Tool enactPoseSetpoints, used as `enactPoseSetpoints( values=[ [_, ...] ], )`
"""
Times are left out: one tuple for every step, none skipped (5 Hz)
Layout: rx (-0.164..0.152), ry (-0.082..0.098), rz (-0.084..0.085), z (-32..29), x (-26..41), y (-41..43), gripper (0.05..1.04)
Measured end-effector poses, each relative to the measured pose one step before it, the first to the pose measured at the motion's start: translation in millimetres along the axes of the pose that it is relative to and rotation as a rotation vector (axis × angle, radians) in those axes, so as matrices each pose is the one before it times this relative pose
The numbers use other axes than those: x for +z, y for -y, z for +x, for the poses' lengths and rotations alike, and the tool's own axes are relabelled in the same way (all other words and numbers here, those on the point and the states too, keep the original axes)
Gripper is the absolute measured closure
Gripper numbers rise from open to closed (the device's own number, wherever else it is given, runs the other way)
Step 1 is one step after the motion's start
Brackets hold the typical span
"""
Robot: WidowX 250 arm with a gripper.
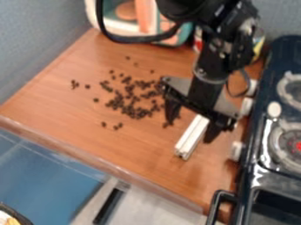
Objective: Sweep into pile
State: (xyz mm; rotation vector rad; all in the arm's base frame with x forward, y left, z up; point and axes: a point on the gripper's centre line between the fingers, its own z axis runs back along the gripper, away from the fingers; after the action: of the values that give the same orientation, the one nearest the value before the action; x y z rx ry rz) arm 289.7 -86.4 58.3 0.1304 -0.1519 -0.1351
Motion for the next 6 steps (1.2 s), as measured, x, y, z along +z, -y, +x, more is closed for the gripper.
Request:
enactPoseSetpoints(
  values=[
    [0.0003, -0.004, -0.0308, 9.3, -3.44, 0.83, 0.083],
    [0.0248, -0.0225, 0.0369, 4.01, -22.06, -1.03, 0.083],
    [0.0036, -0.0198, 0.0161, 6.01, -13.68, 3.6, 0.083],
    [-0.0061, -0.0156, -0.0216, 2.91, -4.93, 5.75, 0.083],
    [-0.0164, 0.0042, -0.0181, 3.53, 2.66, 3.18, 0.12],
    [-0.0044, -0.0086, 0.0033, -1.11, 0.29, -0.51, 0.402]
  ],
)
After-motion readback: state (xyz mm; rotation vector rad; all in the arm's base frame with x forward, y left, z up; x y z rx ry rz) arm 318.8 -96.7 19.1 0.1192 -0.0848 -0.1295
